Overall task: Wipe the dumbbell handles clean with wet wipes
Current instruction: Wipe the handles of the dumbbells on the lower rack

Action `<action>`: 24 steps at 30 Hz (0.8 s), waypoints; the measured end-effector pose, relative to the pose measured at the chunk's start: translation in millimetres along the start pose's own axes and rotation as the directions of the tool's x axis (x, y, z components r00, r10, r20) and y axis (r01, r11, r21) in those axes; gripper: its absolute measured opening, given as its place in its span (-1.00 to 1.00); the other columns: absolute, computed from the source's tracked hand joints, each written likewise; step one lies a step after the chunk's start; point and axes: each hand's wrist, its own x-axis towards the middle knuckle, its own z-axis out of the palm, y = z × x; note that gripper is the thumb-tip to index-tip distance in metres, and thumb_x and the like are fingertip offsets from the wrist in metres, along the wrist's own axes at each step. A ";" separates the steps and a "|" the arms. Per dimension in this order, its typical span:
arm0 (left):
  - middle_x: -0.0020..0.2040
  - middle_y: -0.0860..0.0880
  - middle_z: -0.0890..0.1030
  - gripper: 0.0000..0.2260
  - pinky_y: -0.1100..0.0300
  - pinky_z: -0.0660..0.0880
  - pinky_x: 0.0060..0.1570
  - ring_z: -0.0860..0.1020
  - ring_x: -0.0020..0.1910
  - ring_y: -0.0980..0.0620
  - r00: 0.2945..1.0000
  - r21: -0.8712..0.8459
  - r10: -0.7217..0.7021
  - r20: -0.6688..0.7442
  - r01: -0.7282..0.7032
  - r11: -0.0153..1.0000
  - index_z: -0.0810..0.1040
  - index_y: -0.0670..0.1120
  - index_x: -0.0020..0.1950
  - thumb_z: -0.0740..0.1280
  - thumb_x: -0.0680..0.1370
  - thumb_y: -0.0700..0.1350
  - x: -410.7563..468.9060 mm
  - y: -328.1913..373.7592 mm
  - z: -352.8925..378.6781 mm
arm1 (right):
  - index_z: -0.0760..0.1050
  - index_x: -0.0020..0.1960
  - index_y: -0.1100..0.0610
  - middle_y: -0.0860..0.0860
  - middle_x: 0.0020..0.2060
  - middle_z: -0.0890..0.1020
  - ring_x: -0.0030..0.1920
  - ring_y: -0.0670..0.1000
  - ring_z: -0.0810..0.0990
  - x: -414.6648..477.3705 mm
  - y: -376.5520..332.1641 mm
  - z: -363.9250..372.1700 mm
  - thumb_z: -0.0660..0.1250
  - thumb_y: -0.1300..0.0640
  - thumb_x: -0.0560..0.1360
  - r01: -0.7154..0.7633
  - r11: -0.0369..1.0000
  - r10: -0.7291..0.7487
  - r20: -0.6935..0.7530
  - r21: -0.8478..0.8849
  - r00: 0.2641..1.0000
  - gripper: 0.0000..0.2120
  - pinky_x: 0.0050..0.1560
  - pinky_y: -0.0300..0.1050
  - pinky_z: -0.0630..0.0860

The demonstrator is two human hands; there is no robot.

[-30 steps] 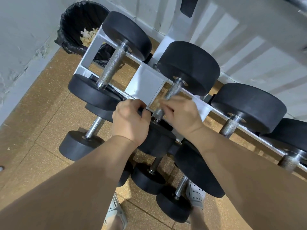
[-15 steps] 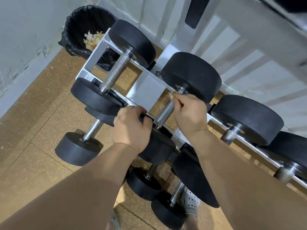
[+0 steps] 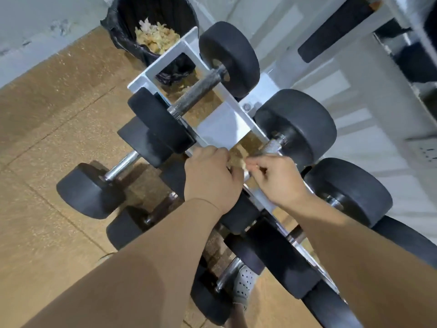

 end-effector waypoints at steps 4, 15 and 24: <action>-0.03 -0.07 0.52 -0.76 -0.06 0.44 0.07 0.43 0.12 -0.16 0.998 0.089 0.006 0.069 -0.012 0.996 0.54 -0.09 0.00 0.23 0.57 0.07 -0.6 -0.9 -2.0 | 0.73 0.00 0.05 -0.12 -0.14 0.73 -0.18 -0.13 0.64 13.4 -1.0 -10.5 0.40 0.08 0.56 -0.291 0.947 0.313 -0.193 0.133 0.930 -0.87 0.00 -0.19 0.57; 0.13 -0.09 0.55 -0.66 -0.05 0.41 0.17 0.42 0.22 -0.14 0.992 0.104 0.010 0.122 -0.023 0.994 0.55 -0.08 0.23 0.18 0.58 0.06 0.1 -0.6 -4.8 | 0.73 0.01 0.08 -0.11 -0.22 0.69 -0.20 -0.08 0.62 14.2 -14.4 -5.5 0.41 0.15 0.54 -0.405 0.903 0.430 -0.275 0.147 0.860 -0.87 -0.15 -0.52 0.37; 0.05 -0.07 0.56 -0.59 -0.07 0.38 0.11 0.43 0.17 -0.13 0.998 0.006 0.013 0.064 -0.014 1.000 0.58 -0.11 0.11 0.09 0.47 0.07 -3.3 -3.2 -0.8 | 0.72 0.02 0.03 -0.02 -0.07 0.74 -0.09 0.00 0.66 28.1 -5.8 -8.8 0.33 0.12 0.58 -0.408 0.913 0.389 -0.289 -0.009 0.875 -0.82 -0.01 -0.28 0.44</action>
